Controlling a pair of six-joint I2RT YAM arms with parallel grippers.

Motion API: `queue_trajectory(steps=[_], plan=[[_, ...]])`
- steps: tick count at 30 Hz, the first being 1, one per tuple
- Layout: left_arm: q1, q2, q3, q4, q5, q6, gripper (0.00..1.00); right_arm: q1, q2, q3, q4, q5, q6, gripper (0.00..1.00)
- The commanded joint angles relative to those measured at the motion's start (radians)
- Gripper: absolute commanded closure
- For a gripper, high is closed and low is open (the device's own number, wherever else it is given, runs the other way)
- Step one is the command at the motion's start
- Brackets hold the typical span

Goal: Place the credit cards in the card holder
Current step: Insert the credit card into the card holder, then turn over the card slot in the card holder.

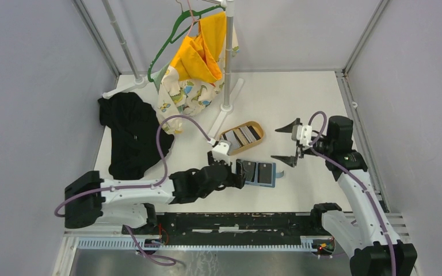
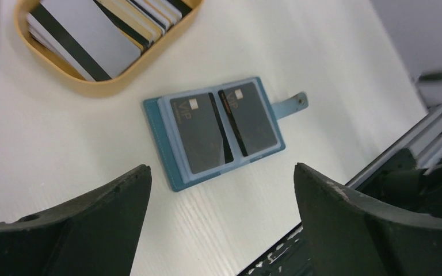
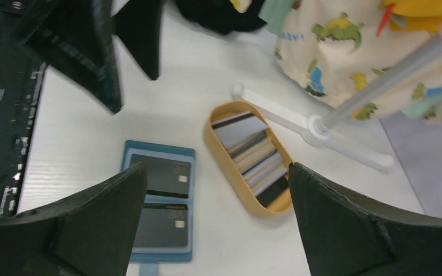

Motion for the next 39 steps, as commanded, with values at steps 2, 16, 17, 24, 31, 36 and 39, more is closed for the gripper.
queue_trajectory(steps=[2, 16, 17, 24, 31, 36, 39], plan=[[0.101, -0.208, -0.084, 0.159, 0.163, 0.000, 0.00, 0.017, -0.008, -0.074, -0.090, -0.245, -0.356, 0.02], [0.128, -0.213, -0.289, 0.462, 0.227, -0.070, 0.00, 0.147, 0.065, -0.169, 0.009, 0.136, -0.353, 0.17], [0.135, -0.190, -0.292, 0.481, 0.237, -0.083, 0.01, 0.166, 0.075, -0.173, 0.027, 0.154, -0.337, 0.21], [0.174, 0.010, -0.243, 0.545, 0.326, -0.165, 0.19, 0.271, 0.220, -0.145, 0.045, 0.301, -0.260, 0.54], [0.227, 0.083, -0.219, 0.459, 0.298, -0.202, 0.47, 0.323, 0.300, -0.148, 0.091, 0.393, -0.200, 0.75], [0.225, 0.107, -0.211, 0.446, 0.278, -0.198, 0.55, 0.348, 0.345, -0.140, 0.118, 0.429, -0.147, 0.82], [0.226, 0.128, -0.203, 0.444, 0.277, -0.190, 0.56, 0.377, 0.378, -0.127, 0.143, 0.462, -0.099, 0.86]])
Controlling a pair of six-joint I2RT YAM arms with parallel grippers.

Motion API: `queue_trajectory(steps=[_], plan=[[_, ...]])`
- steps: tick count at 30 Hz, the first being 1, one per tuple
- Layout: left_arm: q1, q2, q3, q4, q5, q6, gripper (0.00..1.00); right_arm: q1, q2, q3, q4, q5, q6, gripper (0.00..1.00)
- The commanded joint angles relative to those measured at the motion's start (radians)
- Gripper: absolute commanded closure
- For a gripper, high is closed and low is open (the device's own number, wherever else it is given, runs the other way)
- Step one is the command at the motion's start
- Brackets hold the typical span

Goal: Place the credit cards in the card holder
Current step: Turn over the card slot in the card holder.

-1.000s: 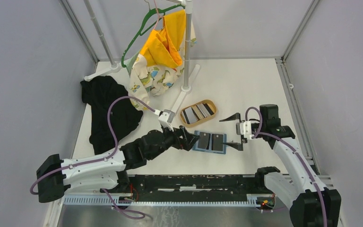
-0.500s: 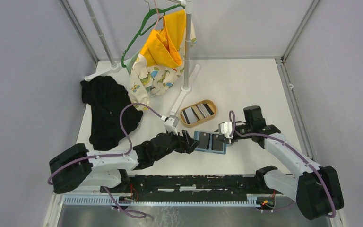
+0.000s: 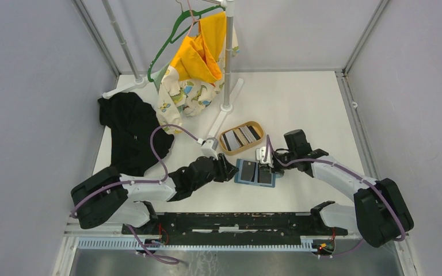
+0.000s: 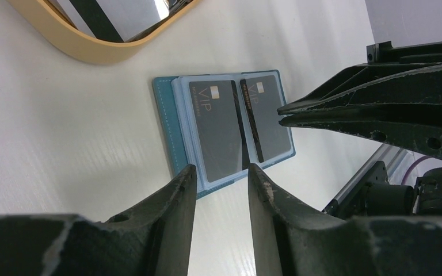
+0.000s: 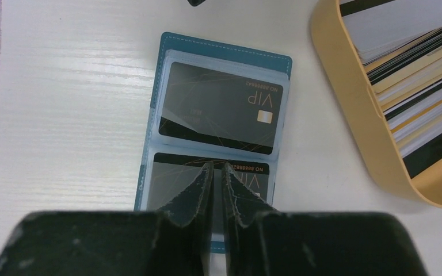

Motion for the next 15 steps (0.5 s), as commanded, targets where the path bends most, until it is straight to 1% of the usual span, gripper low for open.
queue_trajectory(steps=[1, 5, 7, 13, 15], plan=[[0.001, 0.033, 0.045, 0.012, -0.022, -0.021, 0.57, 0.048, 0.045, 0.052, 0.072, 0.077, 0.102, 0.87], [0.002, 0.070, 0.070, -0.006, -0.026, -0.024, 0.56, 0.082, 0.104, 0.088, 0.087, 0.138, 0.183, 0.92], [0.001, 0.077, 0.075, -0.008, -0.027, -0.024, 0.56, 0.096, 0.129, 0.106, 0.087, 0.146, 0.215, 0.92], [0.001, 0.096, 0.073, 0.001, -0.017, -0.025, 0.49, 0.114, 0.172, 0.118, 0.090, 0.194, 0.246, 0.93], [0.002, 0.102, 0.075, 0.006, -0.007, -0.023, 0.49, 0.114, 0.176, 0.123, 0.083, 0.210, 0.250, 0.93]])
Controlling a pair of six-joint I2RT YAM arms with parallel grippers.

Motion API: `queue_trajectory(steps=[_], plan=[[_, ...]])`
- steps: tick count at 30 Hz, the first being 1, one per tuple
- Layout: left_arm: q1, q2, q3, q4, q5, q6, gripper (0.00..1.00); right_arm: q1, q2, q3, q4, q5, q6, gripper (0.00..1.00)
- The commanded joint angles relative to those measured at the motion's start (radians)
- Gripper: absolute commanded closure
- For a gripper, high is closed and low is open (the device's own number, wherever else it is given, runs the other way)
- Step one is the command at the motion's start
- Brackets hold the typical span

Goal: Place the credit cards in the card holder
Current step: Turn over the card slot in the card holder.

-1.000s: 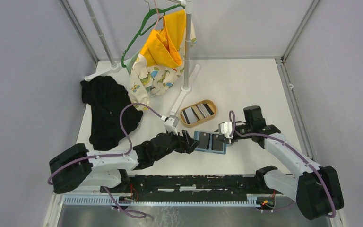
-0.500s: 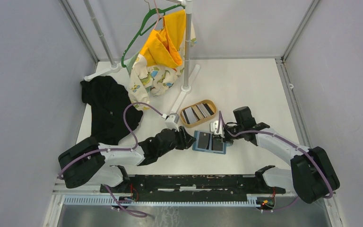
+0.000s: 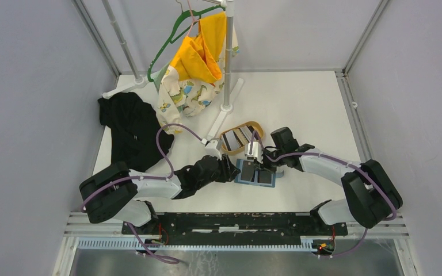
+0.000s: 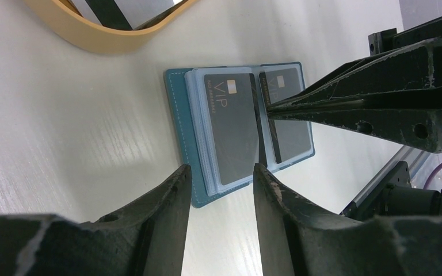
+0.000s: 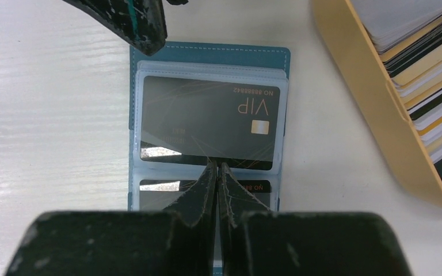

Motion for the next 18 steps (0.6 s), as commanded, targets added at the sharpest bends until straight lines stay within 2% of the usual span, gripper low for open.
queue_trajectory(steps=[1, 5, 10, 18], plan=[[0.002, 0.020, 0.034, 0.034, -0.001, -0.020, 0.49, 0.006, 0.010, 0.043, 0.019, 0.057, 0.042, 0.93], [0.001, 0.028, 0.037, 0.049, 0.018, -0.011, 0.50, 0.005, 0.014, 0.041, 0.021, 0.056, 0.041, 0.93], [0.002, 0.042, 0.041, 0.061, 0.034, -0.005, 0.56, 0.009, 0.027, 0.043, 0.022, 0.042, 0.046, 0.93], [0.001, 0.062, 0.056, 0.057, 0.050, -0.001, 0.56, 0.019, 0.064, 0.052, 0.006, 0.051, 0.042, 0.94]])
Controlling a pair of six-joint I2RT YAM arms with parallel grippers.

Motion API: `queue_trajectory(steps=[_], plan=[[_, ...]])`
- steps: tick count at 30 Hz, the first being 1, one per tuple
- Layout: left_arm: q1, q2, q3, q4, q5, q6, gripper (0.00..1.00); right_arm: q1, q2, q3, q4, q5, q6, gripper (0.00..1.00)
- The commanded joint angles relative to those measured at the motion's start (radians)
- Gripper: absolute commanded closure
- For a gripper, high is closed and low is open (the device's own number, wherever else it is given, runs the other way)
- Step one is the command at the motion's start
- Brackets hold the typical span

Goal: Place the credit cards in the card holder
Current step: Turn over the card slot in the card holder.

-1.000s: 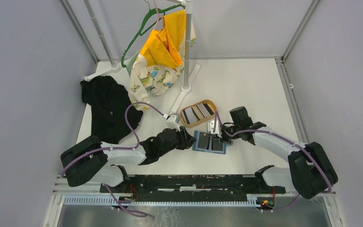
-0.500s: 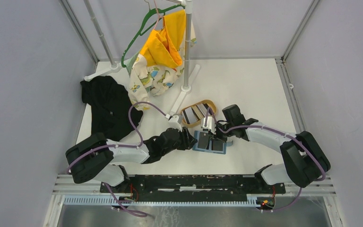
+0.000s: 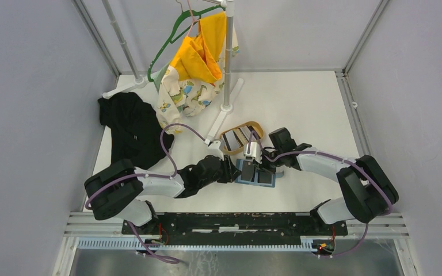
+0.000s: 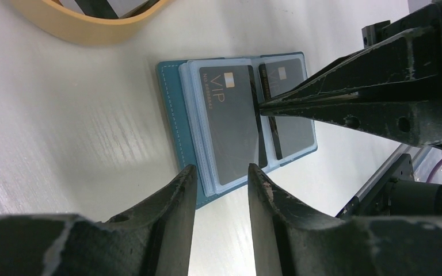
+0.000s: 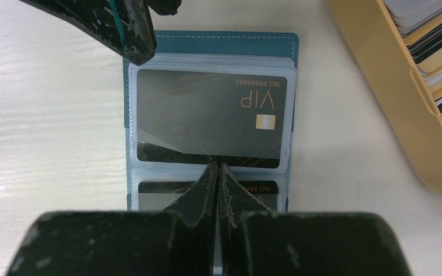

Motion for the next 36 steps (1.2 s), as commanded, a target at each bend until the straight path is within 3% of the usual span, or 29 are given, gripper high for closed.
queue_trajectory(steps=[1, 36], plan=[[0.002, 0.011, 0.042, 0.046, 0.017, -0.001, 0.55, 0.011, 0.021, 0.048, 0.007, 0.017, 0.006, 0.94], [0.000, 0.088, 0.139, -0.093, 0.012, -0.027, 0.52, 0.037, 0.065, 0.064, -0.017, -0.028, 0.001, 0.94]])
